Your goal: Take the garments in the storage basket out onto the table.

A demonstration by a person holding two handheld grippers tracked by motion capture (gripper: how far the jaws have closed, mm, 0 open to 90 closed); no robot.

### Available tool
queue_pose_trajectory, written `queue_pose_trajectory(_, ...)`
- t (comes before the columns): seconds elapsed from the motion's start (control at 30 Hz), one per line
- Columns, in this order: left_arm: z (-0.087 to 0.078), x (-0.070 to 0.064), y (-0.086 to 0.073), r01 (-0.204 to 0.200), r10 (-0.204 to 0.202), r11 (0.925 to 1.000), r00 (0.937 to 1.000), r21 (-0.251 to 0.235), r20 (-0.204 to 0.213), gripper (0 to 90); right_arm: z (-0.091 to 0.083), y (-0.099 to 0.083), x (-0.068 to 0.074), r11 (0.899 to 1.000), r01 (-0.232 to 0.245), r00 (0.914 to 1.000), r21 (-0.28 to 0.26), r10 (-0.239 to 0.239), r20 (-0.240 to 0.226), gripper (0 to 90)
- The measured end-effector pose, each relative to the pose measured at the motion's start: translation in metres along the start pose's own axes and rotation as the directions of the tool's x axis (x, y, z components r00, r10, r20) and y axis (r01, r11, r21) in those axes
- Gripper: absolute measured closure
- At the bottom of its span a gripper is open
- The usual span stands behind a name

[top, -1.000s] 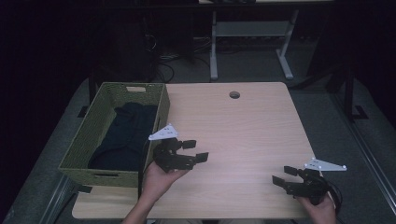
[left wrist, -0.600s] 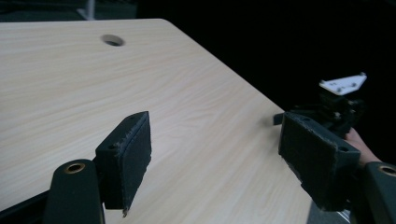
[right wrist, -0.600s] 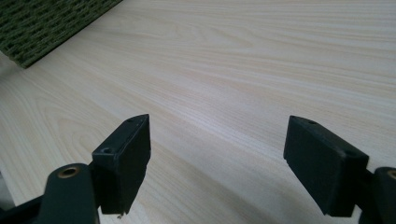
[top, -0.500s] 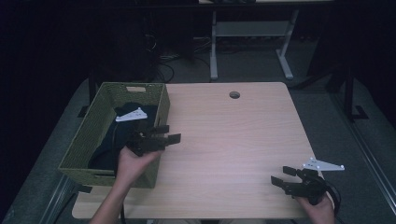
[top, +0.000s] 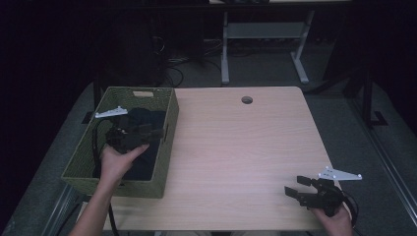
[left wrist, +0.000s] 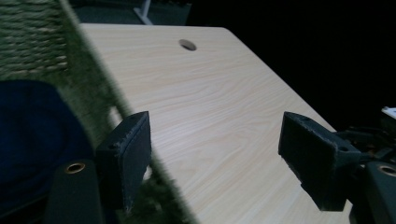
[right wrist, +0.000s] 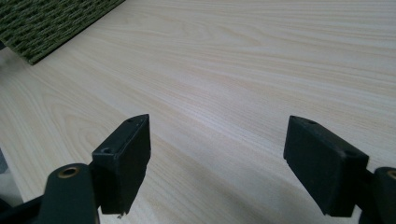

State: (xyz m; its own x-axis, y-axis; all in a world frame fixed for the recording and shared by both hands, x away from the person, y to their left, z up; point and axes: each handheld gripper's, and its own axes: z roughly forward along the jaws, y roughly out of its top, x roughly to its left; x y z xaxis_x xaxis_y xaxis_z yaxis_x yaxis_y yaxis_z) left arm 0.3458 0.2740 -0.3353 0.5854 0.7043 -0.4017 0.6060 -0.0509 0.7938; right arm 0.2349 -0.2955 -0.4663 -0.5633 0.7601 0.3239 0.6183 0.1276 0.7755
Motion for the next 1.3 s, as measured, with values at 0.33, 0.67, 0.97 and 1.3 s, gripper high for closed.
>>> queue_pose_trajectory(0.33, -0.002, 0.045, -0.004, 0.118, -0.117, 0.9929, 0.9920, 0.014, -0.048, 25.6, 0.001, 0.000, 0.000, 1.000, 0.006, 1.0000, 0.001, -0.006, 0.000, 22.6)
queue_pose_trajectory(0.67, 0.000, 0.082, -0.010, 0.224, -0.219, 0.9744, 0.9664, 0.022, -0.135, 26.0, 0.004, 0.000, 0.002, 0.999, 0.021, 0.9997, 0.028, -0.021, -0.010, 22.6)
queue_pose_trajectory(0.97, 0.014, 0.098, -0.016, 0.263, -0.239, 0.9608, 0.9469, 0.089, -0.216, 26.2, 0.002, 0.000, 0.005, 0.999, 0.025, 0.9995, 0.025, -0.025, -0.017, 22.7)
queue_pose_trajectory(1.3, 0.022, 0.113, -0.014, 0.326, -0.275, 0.9324, 0.9205, 0.156, -0.277, 26.3, 0.003, 0.001, 0.007, 0.999, 0.042, 0.9988, 0.028, -0.041, -0.027, 22.7)
